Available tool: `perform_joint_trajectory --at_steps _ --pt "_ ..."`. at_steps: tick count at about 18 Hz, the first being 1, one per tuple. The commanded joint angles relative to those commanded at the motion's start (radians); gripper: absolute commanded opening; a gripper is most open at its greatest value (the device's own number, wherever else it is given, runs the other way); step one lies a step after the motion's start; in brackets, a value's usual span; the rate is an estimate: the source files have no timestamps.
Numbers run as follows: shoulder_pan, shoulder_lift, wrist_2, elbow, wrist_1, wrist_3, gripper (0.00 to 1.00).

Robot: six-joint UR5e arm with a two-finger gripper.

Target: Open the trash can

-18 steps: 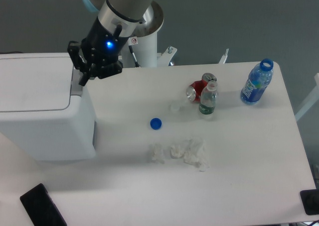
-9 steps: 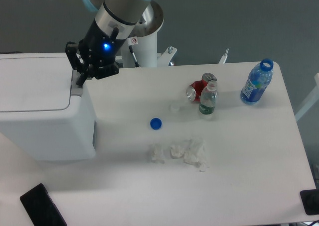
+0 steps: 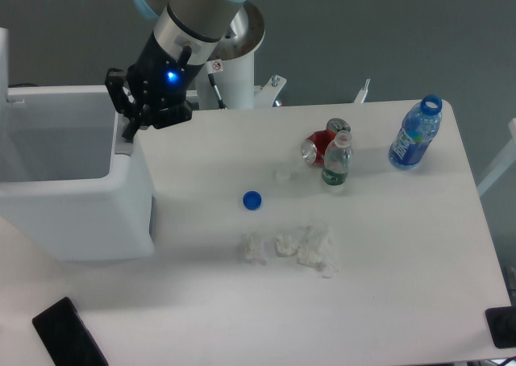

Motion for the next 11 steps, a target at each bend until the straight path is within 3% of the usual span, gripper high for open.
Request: perform_joint_trajectory --at_steps 1,5,6,11 --pt "0.002 0.003 0.0 0.005 -0.002 0.002 0.33" --pt "0.032 0.014 0.008 0.012 0.011 0.014 0.96" --pt "0.044 0.015 0.009 0.012 0.012 0.014 1.0" --pt "0.162 0.015 0.072 0.014 0.015 0.046 1.0"
